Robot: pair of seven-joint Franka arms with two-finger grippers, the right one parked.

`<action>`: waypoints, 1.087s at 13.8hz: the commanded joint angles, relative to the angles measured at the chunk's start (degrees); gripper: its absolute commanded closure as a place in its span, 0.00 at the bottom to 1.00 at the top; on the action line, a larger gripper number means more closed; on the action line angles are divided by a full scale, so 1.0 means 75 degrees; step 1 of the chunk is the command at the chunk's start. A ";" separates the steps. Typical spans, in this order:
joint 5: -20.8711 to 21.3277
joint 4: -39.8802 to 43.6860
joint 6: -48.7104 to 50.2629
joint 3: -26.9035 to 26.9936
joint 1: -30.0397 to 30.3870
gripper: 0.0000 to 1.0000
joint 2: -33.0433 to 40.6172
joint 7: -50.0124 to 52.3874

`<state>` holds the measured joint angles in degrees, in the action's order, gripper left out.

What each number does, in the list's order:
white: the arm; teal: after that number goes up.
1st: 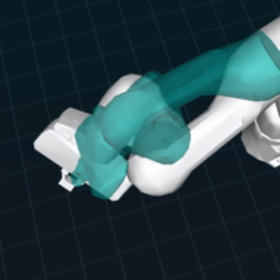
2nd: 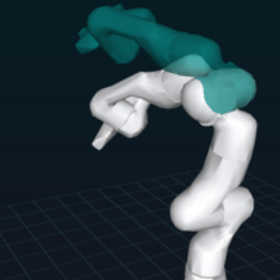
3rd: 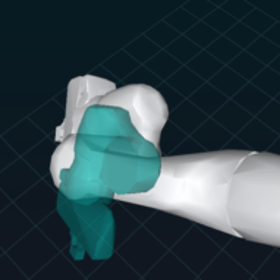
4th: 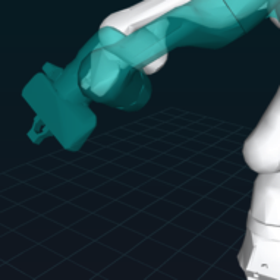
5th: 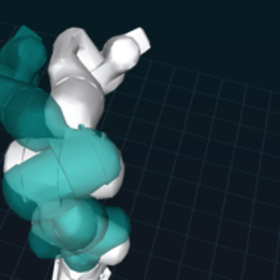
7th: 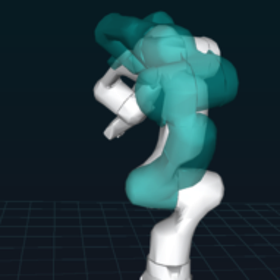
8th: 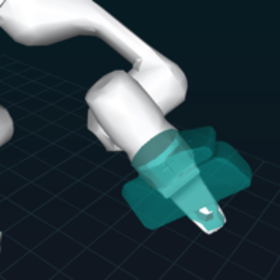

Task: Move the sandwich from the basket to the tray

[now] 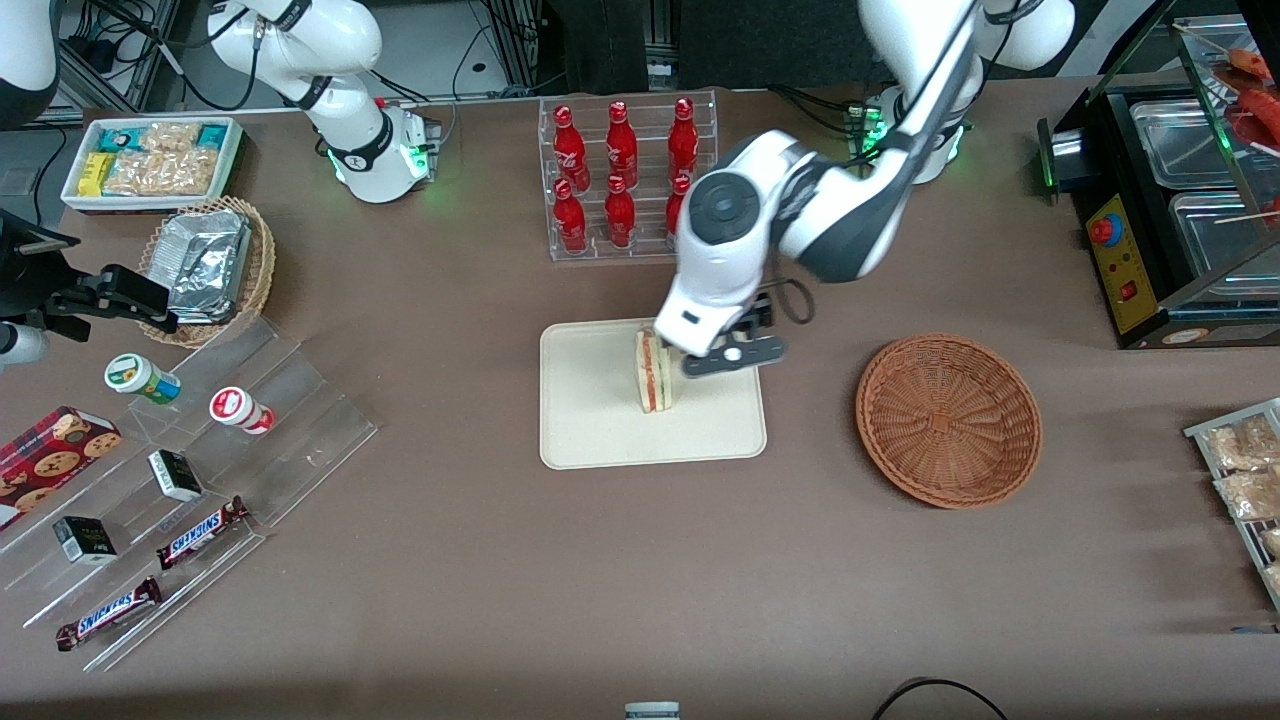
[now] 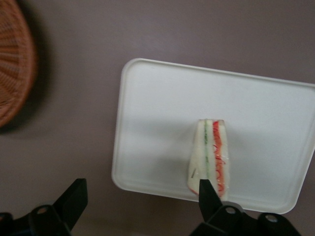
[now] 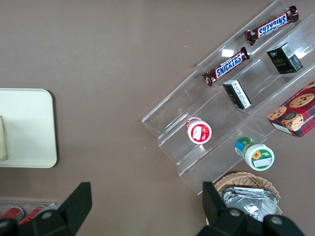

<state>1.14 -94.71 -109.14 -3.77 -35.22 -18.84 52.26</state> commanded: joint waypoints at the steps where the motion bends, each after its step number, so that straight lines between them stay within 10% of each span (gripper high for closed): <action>1: -0.0058 -0.0192 0.0768 -0.0048 0.0733 0.00 0.0810 -0.0182; 15: -0.0210 -0.0192 0.3595 -0.0025 0.4191 0.00 0.3015 -0.5723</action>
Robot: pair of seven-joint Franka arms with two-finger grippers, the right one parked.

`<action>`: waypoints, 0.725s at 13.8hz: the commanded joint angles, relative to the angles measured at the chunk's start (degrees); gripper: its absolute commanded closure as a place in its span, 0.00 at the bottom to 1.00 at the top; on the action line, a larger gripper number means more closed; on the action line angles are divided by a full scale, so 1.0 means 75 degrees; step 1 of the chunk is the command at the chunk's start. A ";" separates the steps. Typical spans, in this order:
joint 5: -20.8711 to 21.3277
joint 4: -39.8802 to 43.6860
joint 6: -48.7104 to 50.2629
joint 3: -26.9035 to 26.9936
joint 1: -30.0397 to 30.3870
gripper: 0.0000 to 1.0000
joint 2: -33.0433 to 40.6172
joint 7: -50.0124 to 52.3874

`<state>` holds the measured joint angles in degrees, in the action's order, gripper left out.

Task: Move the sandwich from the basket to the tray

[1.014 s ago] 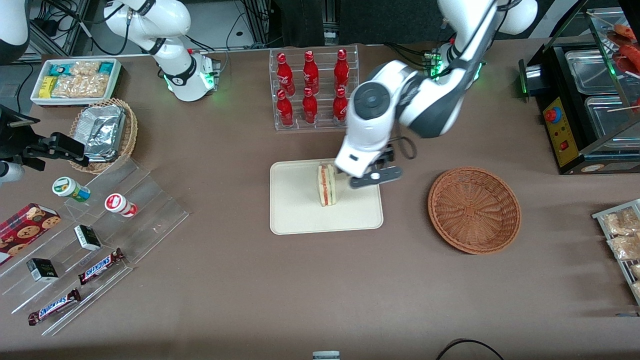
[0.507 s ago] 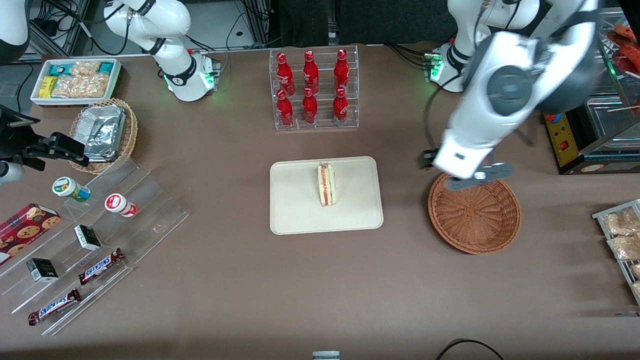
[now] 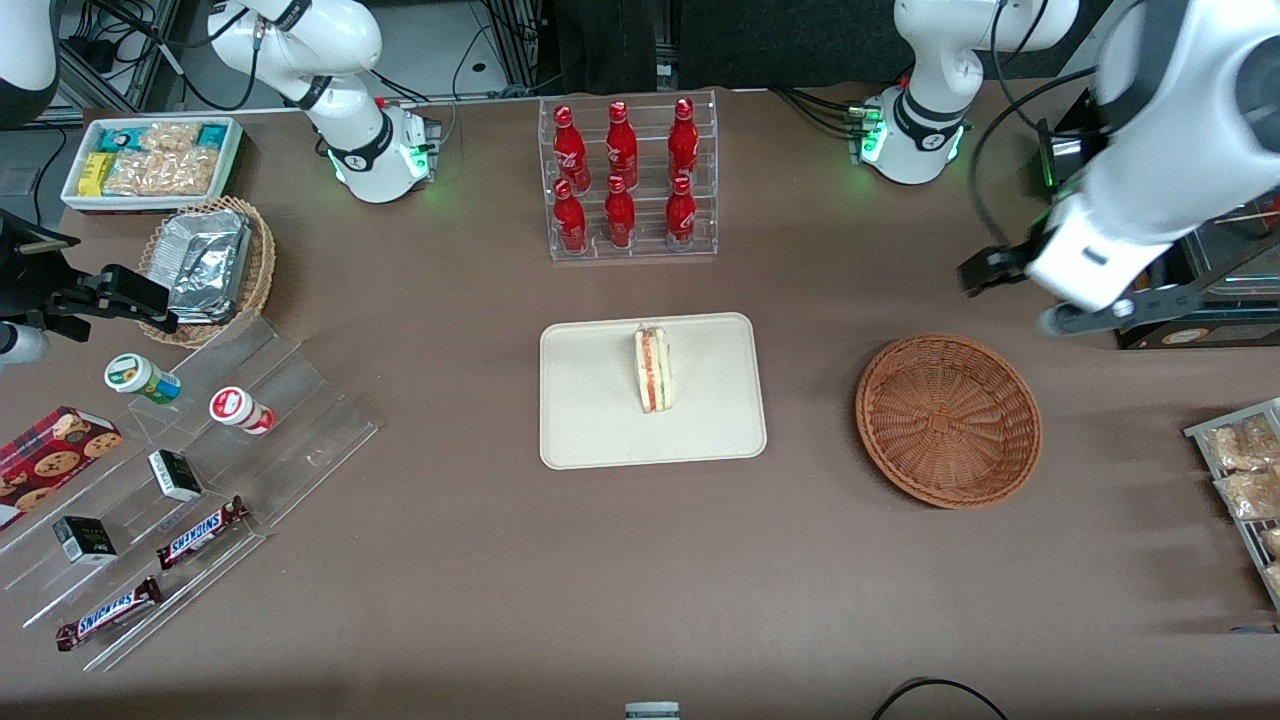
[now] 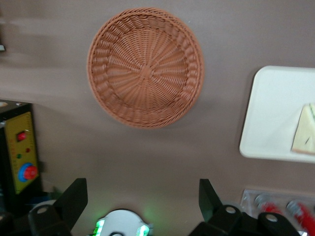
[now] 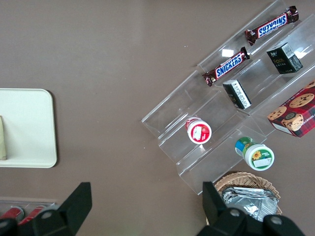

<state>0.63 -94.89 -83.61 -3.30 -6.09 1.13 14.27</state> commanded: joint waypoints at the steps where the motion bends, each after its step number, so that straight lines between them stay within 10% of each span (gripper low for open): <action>1: -0.0143 -0.0192 0.0261 0.0040 0.0331 0.00 0.0423 -0.0963; 10: -0.0026 0.0205 0.0906 0.1014 0.0331 0.00 0.0753 -0.2513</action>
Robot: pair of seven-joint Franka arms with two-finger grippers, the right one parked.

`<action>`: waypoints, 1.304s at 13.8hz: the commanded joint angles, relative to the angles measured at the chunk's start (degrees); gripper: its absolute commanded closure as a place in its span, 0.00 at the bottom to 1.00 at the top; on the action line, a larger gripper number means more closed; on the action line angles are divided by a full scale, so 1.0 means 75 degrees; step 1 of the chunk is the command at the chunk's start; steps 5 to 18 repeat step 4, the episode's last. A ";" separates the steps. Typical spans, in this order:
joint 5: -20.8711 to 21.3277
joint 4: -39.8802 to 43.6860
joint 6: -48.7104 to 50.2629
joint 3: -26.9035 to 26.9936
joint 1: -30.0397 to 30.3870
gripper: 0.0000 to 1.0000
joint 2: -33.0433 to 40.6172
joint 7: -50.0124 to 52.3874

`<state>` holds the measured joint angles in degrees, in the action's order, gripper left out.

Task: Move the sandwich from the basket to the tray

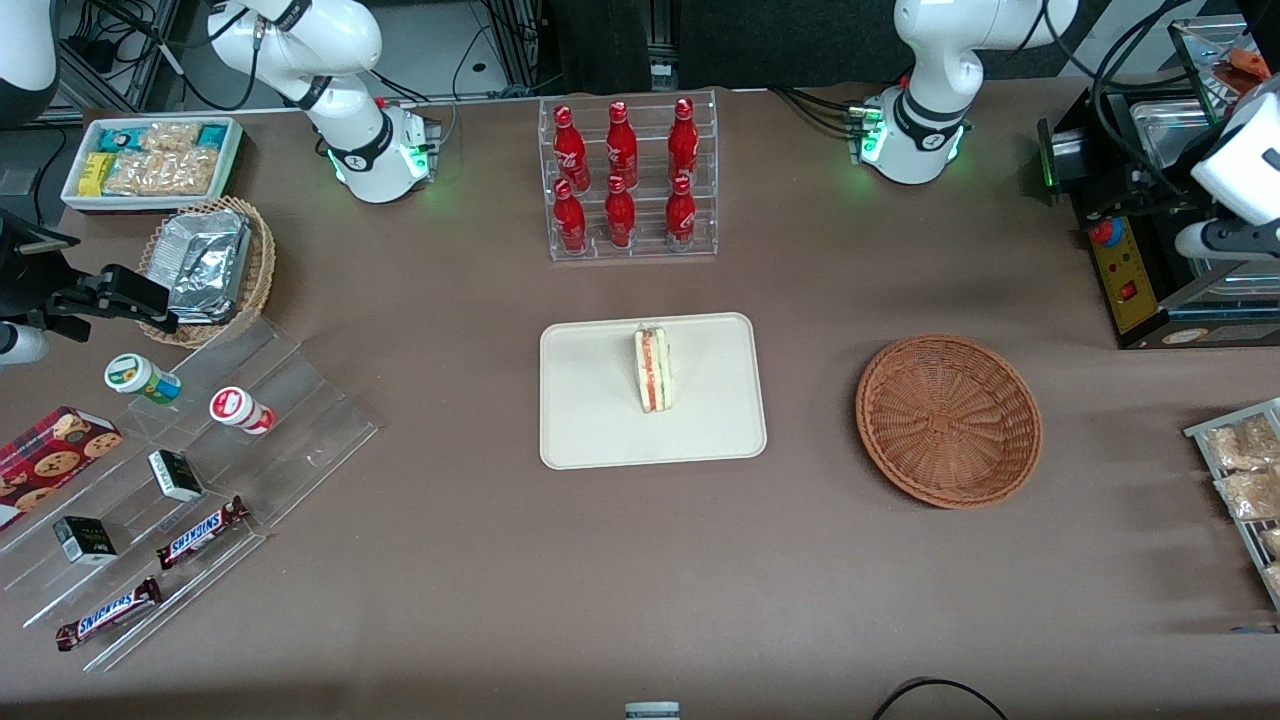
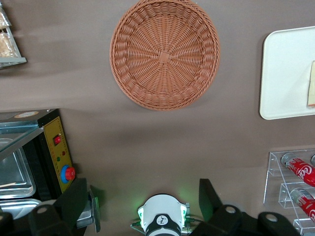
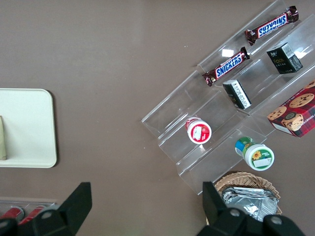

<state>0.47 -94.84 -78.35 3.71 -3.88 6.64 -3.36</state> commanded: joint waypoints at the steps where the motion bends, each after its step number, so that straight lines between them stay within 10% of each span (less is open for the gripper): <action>1: -0.0016 0.0327 0.0205 0.0080 0.0037 0.00 -0.0064 -0.0150; 18: -0.0051 0.0585 0.0193 0.0057 0.0061 0.00 -0.0322 -0.0068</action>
